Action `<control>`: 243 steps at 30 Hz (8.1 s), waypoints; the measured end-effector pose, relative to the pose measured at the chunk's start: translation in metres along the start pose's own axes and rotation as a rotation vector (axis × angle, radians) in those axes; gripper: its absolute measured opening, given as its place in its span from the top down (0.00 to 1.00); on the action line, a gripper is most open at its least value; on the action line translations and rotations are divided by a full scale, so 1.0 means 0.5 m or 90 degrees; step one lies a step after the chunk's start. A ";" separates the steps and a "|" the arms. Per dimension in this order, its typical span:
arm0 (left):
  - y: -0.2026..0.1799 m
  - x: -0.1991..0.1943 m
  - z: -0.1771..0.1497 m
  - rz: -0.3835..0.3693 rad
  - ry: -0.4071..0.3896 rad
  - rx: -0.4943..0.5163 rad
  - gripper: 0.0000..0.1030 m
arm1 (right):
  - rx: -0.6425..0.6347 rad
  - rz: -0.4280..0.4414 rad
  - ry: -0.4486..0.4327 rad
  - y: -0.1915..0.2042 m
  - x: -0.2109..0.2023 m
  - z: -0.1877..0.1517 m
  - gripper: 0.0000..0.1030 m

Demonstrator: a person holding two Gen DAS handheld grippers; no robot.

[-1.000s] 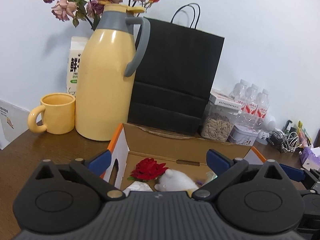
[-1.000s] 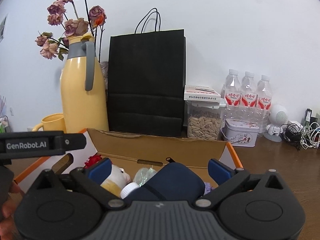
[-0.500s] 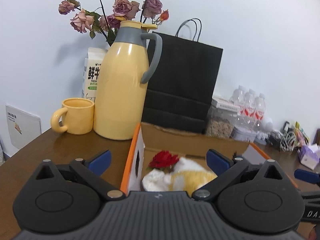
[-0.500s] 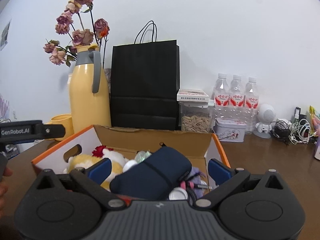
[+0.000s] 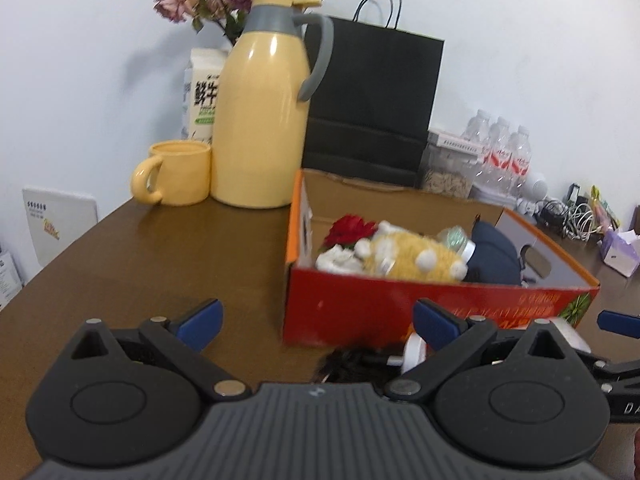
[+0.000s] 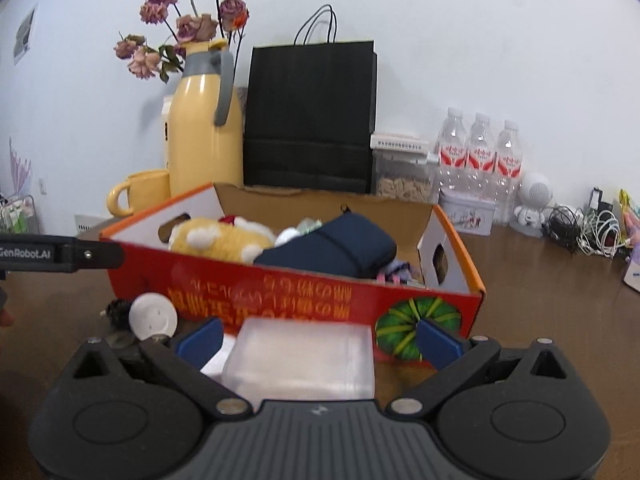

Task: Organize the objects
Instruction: 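Move both grippers back toward the translucent white box and white cap, then grasp the translucent white box with the right gripper while the left grasps a white cap, then carry the white box and cap into the box and open both grippers, then move both grippers back toward the white bottle cap on the table, then grasp the white bottle cap with the right gripper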

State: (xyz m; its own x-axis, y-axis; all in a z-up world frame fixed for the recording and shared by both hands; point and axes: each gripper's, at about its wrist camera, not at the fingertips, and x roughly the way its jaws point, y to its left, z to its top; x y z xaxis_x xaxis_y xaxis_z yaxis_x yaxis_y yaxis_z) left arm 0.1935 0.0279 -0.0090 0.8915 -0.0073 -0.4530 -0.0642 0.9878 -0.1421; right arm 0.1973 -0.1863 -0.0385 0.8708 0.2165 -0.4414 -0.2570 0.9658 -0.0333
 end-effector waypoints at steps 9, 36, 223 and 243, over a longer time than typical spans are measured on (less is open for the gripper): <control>0.022 -0.009 -0.012 0.003 0.018 -0.014 0.00 | 0.010 -0.012 0.028 0.007 0.008 -0.016 0.00; -0.006 -0.016 -0.029 -0.025 0.030 0.029 0.00 | 0.070 -0.047 0.070 0.024 0.052 -0.013 0.21; 0.011 -0.024 -0.045 -0.006 0.058 0.015 0.00 | 0.001 0.063 0.127 0.113 0.077 -0.013 0.36; 0.014 -0.010 -0.050 0.005 0.079 0.014 0.00 | -0.001 0.051 0.060 0.106 0.047 -0.010 0.62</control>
State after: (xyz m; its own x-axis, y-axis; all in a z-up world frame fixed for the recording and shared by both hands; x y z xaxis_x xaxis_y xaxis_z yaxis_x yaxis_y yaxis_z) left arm 0.1775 0.0307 -0.0298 0.8290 -0.0173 -0.5591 -0.0602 0.9910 -0.1200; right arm 0.2023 -0.1306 -0.0550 0.8044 0.2782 -0.5249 -0.3247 0.9458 0.0037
